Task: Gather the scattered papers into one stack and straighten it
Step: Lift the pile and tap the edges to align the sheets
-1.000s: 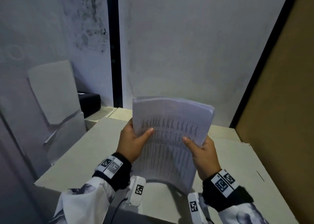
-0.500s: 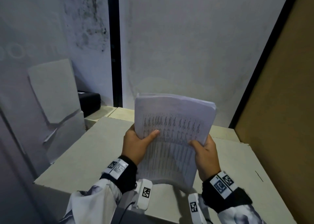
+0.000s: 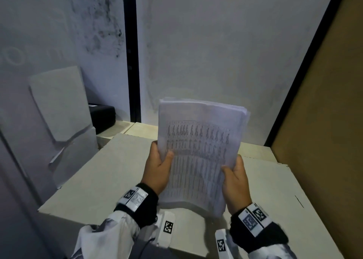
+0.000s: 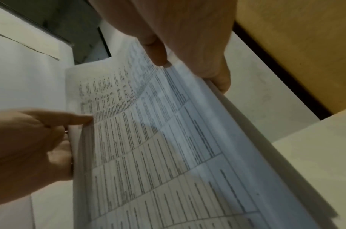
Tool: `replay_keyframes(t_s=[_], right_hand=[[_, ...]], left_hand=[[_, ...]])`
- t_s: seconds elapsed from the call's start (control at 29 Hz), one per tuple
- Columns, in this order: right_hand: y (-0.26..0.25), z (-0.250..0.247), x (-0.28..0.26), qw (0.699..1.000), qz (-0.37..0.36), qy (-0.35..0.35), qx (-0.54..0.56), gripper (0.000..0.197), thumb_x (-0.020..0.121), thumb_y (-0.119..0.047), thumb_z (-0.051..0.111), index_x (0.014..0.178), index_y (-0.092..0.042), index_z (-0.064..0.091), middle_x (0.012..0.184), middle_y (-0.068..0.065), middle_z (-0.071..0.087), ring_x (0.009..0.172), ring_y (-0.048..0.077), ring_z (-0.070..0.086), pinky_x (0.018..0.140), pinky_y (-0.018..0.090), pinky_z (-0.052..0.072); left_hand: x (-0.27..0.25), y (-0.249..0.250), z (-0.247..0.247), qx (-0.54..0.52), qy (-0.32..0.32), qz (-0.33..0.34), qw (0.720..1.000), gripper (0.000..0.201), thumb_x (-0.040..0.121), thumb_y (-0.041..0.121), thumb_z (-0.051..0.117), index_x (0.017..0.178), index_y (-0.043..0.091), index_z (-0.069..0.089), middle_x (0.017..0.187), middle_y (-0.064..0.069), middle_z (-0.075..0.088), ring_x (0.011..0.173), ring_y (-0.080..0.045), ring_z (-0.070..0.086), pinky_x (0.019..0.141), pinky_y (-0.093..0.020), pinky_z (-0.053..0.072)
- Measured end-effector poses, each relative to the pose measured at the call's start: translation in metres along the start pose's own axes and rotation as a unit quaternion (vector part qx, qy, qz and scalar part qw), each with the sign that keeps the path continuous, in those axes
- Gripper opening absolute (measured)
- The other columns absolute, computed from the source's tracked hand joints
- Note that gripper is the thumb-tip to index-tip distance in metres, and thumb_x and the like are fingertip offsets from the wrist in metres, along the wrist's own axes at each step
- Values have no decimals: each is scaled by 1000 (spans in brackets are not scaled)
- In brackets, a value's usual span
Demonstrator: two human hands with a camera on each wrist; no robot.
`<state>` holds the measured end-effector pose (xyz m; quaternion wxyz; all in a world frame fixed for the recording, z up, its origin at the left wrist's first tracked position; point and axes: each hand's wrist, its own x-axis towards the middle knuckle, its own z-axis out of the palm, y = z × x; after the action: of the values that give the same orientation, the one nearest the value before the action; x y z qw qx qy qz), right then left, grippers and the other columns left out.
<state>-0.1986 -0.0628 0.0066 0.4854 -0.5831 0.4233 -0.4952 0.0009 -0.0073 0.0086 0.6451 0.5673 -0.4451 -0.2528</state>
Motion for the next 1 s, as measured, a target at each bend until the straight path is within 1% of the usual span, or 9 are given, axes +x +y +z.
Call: replay_keyframes(t_s=[0.07, 0.17, 0.41, 0.55, 0.69, 0.76, 0.83, 0.93, 1.0], right_hand=[[4, -4, -2, 1000, 24, 2, 13, 17, 100, -8, 48, 112, -20, 50, 110, 2, 67, 100, 20, 68, 77, 37, 58], [18, -4, -10, 998, 59, -5, 8, 18, 100, -9, 51, 114, -21, 52, 112, 4, 66, 102, 21, 67, 74, 33, 56], [9, -4, -1, 1000, 24, 6, -1, 19, 101, -12, 50, 111, -29, 54, 112, 1, 67, 104, 20, 67, 85, 43, 59], [11, -9, -4, 999, 28, -12, 21, 27, 97, -7, 56, 115, -27, 52, 118, 1, 65, 111, 24, 64, 86, 42, 56], [-13, -4, 8, 997, -22, -10, 78, 41, 95, -17, 63, 135, -21, 52, 127, 5, 68, 115, 23, 67, 93, 45, 57], [-30, -1, 18, 993, -45, -6, 106, 46, 96, -19, 62, 140, -17, 47, 129, 7, 66, 116, 24, 67, 94, 45, 56], [-44, -1, 26, 992, -45, -9, 120, 36, 97, -17, 60, 131, -21, 50, 125, 8, 65, 111, 24, 67, 88, 42, 57], [-42, -5, 30, 996, -63, -13, 68, 33, 97, -7, 56, 117, -33, 52, 117, 4, 65, 106, 21, 67, 76, 31, 58], [-27, -7, 24, 998, -43, -26, 29, 36, 97, -5, 54, 120, -32, 54, 117, 1, 68, 107, 19, 68, 75, 29, 59]], left_hand=[[-4, -4, -3, -7, -7, -19, 1000, 21, 102, 16, 50, 120, 24, 46, 111, 12, 64, 96, 2, 66, 71, -18, 57], [-19, -17, -2, -9, -6, -52, 999, 24, 102, 10, 46, 118, 28, 48, 116, 13, 63, 104, -1, 62, 89, -29, 54], [-4, -3, -1, 3, 3, -30, 1000, 18, 104, 16, 44, 112, 30, 52, 112, 7, 67, 101, -6, 66, 82, -27, 56], [-3, 2, -8, -18, -4, -48, 999, 31, 93, 26, 59, 124, 27, 50, 118, 8, 65, 110, -11, 62, 98, -46, 52], [16, 33, -5, -28, 44, 38, 998, 45, 82, 38, 67, 122, 30, 48, 113, 9, 65, 103, -4, 64, 87, -25, 56], [29, 49, -3, -9, 56, 75, 996, 48, 85, 29, 74, 125, 23, 48, 110, 8, 65, 94, 2, 65, 77, -14, 55], [36, 56, -2, 9, 58, 86, 995, 50, 85, 18, 75, 126, 18, 46, 105, 10, 64, 86, 8, 65, 71, -9, 52], [30, 42, -5, 50, 41, 81, 995, 51, 85, 14, 74, 123, 25, 43, 106, 17, 60, 90, 11, 62, 78, -14, 55], [20, 26, -7, 60, 18, 42, 997, 47, 86, 16, 73, 121, 30, 44, 108, 18, 61, 97, 6, 61, 88, -30, 58]])
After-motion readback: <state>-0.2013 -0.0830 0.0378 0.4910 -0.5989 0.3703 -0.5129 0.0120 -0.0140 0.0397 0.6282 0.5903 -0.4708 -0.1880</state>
